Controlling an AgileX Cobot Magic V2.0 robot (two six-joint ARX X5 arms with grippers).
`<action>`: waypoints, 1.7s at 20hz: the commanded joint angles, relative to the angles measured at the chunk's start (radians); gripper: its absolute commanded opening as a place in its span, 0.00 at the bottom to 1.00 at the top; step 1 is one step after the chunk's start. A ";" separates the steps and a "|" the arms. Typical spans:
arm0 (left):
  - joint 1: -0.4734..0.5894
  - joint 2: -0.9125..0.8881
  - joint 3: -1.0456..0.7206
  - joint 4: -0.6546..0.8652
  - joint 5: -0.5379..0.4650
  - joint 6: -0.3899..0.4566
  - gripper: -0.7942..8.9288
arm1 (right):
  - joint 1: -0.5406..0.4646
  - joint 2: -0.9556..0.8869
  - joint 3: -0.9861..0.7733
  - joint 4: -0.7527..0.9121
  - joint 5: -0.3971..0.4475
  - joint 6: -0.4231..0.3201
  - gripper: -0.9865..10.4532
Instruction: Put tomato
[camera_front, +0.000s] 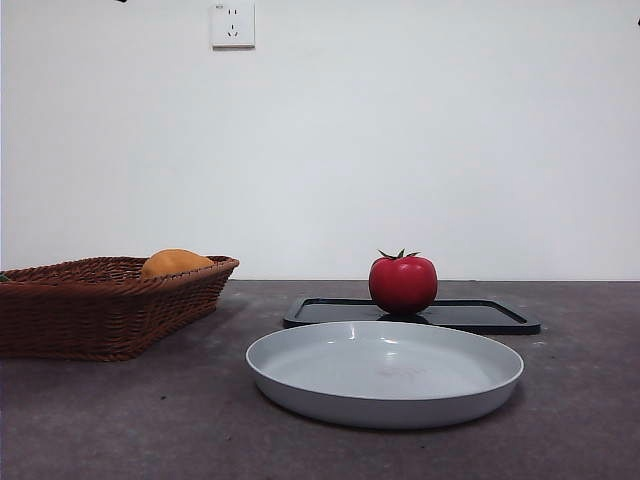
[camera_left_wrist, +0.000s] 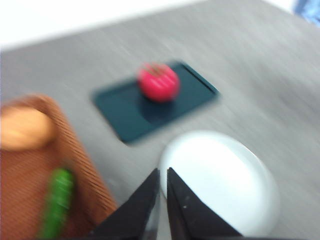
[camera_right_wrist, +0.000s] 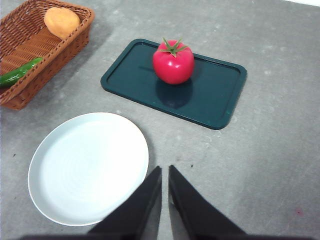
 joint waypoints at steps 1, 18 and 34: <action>0.078 -0.049 -0.111 0.149 -0.005 0.070 0.10 | 0.005 0.003 0.009 0.009 0.001 0.007 0.10; 0.507 -0.723 -0.847 0.448 -0.100 -0.047 0.10 | 0.005 0.003 0.009 0.009 0.001 0.007 0.10; 0.537 -0.814 -0.877 0.269 -0.100 -0.070 0.10 | 0.005 0.003 0.009 0.009 0.001 0.007 0.10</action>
